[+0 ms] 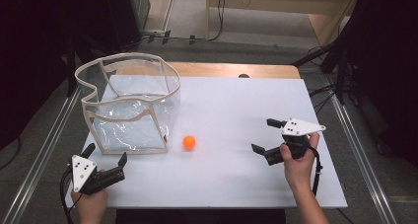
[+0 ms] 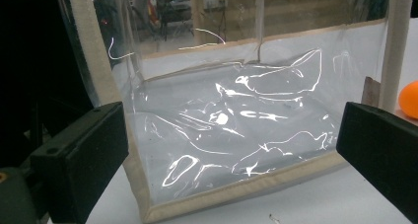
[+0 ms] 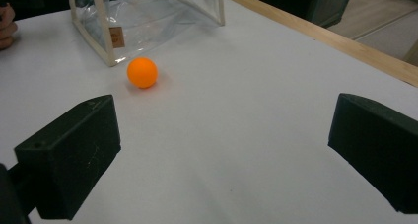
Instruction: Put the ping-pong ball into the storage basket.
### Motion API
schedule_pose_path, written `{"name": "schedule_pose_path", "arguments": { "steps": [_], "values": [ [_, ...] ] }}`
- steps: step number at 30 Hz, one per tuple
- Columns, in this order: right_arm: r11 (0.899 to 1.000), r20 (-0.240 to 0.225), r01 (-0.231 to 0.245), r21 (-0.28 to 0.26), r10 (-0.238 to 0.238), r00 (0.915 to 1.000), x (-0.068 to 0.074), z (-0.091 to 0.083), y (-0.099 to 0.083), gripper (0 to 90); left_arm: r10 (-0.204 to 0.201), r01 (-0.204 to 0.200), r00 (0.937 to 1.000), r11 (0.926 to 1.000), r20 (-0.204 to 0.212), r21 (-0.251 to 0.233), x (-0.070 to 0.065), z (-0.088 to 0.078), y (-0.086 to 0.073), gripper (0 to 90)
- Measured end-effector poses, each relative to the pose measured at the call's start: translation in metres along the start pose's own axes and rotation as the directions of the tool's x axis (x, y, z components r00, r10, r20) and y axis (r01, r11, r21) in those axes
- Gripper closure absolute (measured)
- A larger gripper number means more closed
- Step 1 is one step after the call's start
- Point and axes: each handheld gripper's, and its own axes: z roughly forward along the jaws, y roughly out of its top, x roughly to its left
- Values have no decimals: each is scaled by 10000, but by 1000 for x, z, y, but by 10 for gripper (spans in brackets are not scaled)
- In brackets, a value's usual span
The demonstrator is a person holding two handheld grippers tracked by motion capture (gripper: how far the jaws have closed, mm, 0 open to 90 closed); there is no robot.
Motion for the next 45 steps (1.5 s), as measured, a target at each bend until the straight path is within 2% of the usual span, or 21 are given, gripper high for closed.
{"name": "schedule_pose_path", "arguments": {
  "steps": [16,45],
  "values": [
    [9978,-679,435,495,-401,9969,6,25,17,0,0,0,10000,10000,56,-19,0,0,0,0],
    [9887,-1454,988,1124,-820,9860,18,58,46,0,26,-26,9999,10000,110,-22,1,0,0,0]
  ]
}}
